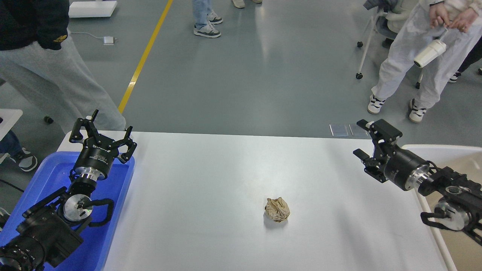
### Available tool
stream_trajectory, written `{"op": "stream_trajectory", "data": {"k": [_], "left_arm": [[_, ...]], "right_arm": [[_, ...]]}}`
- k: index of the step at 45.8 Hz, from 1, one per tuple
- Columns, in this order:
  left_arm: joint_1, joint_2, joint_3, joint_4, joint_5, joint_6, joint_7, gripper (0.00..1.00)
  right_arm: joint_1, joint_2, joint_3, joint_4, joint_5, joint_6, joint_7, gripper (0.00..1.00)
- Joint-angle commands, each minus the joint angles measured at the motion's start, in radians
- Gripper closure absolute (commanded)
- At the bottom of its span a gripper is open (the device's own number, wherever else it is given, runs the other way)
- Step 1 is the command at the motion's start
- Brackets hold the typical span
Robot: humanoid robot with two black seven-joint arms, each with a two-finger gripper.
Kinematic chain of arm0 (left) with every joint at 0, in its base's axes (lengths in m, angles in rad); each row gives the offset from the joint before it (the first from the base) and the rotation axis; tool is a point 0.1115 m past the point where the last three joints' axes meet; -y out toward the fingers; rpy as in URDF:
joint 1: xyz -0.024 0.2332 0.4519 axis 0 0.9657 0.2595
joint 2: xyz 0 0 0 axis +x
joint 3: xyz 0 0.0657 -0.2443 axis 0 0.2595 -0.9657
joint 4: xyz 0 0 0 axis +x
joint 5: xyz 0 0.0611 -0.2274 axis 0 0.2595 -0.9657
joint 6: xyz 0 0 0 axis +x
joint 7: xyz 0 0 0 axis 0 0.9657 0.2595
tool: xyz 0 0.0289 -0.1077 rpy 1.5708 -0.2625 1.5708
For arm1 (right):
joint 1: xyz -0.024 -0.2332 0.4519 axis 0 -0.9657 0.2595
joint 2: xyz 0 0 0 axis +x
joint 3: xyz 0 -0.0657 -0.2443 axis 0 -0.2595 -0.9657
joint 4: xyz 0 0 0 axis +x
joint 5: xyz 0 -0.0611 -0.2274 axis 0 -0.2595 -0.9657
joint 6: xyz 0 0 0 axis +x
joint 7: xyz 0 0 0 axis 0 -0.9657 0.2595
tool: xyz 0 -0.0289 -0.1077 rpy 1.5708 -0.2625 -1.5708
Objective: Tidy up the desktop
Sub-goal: 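Move the right gripper toward the crumpled paper ball on the table, then lower the right gripper onto the paper ball and close it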
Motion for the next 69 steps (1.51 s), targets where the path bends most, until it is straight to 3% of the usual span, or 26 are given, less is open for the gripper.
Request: {"op": "stream_trajectory", "data": {"k": [1,18,25,28,37,48,69], "left_arm": [[0.0,0.0,0.0,0.0,0.0,0.0,0.0,0.0],[0.0,0.0,0.0,0.0,0.0,0.002,0.0,0.0],[0.0,0.0,0.002,0.0,0.0,0.002,0.0,0.0],[0.0,0.0,0.0,0.0,0.0,0.002,0.0,0.0],[0.0,0.0,0.0,0.0,0.0,0.002,0.0,0.0],[0.0,0.0,0.0,0.0,0.0,0.002,0.0,0.0],[0.0,0.0,0.0,0.0,0.0,0.002,0.0,0.0]], "right_arm": [[0.129,-0.053,-0.205,0.095,-0.176,-0.01,-0.056,0.0],[0.536,0.041,-0.674,0.106,-0.392,-0.028,-0.065,0.0],[0.585,0.145,-0.855,0.089,-0.604,-0.241,-0.067,0.0],[0.591,0.192,-0.903,0.077,-0.615,-0.263,-0.067,0.0],[0.593,0.311,-0.949,-0.018,-0.659,-0.29,-0.062,0.0],[0.581,0.415,-1.035,-0.126,-0.721,-0.422,-0.062,0.0],[0.462,0.564,-1.054,-0.311,-0.713,-0.465,-0.061,0.0]]}}
